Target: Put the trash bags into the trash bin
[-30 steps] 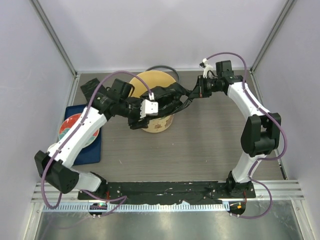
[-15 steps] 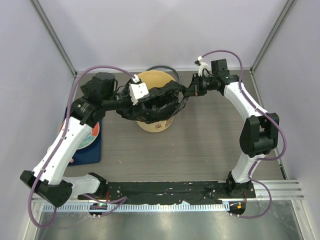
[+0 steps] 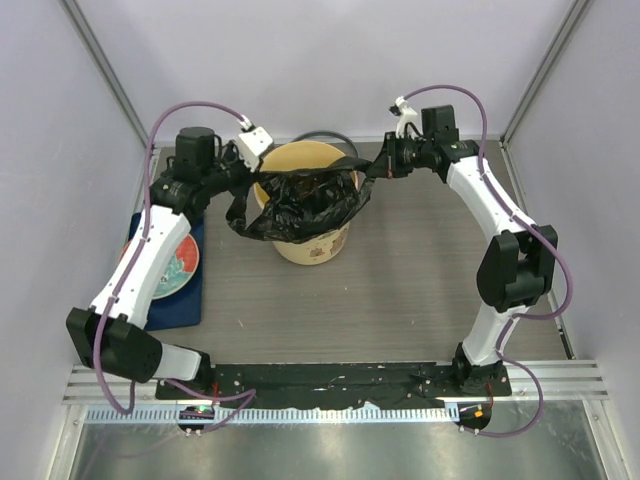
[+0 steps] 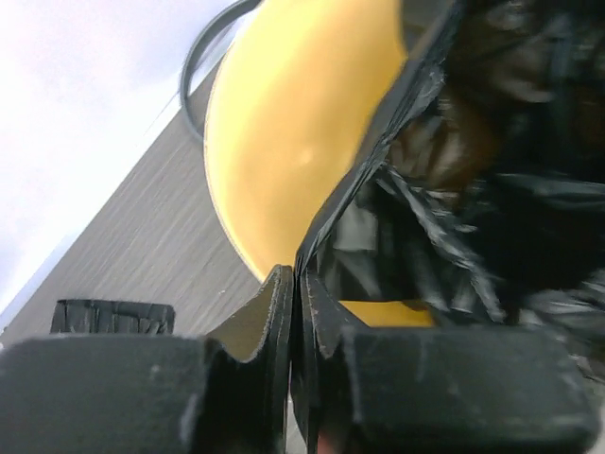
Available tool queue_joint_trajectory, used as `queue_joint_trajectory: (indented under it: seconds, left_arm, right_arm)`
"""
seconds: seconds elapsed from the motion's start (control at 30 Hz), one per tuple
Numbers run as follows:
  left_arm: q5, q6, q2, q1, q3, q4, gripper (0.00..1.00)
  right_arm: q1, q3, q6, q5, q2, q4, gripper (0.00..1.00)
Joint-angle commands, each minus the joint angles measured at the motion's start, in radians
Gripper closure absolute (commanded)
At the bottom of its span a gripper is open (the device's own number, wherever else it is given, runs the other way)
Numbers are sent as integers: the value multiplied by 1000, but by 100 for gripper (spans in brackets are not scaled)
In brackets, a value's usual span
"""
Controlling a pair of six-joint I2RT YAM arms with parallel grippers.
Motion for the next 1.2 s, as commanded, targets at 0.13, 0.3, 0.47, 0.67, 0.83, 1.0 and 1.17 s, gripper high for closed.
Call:
queue_joint_trajectory:
  seconds: [0.13,0.3,0.47,0.67,0.83,1.0,1.17]
  left_arm:
    - [71,-258,137,149,79,152,100]
    - [97,-353,201,165,85,215,100]
    - [137,-427,279,174,96,258,100]
    - [234,-493,365,192,122,258,100]
    - [275,-554,442,209,133,223,100]
    - [285,-567,493,220,122,188,100]
    - [294,-588,513,228,133,191,100]
  right_arm:
    - [32,114,22,56,63,52,96]
    - [38,146,24,61,94,63,94]
    - [37,166,57,38,118,133,89]
    - [37,193,116,-4,161,228,89]
    - [42,218,151,-24,193,259,89]
    - [42,204,147,-16,219,254,94]
    - [42,129,102,15,235,210,99]
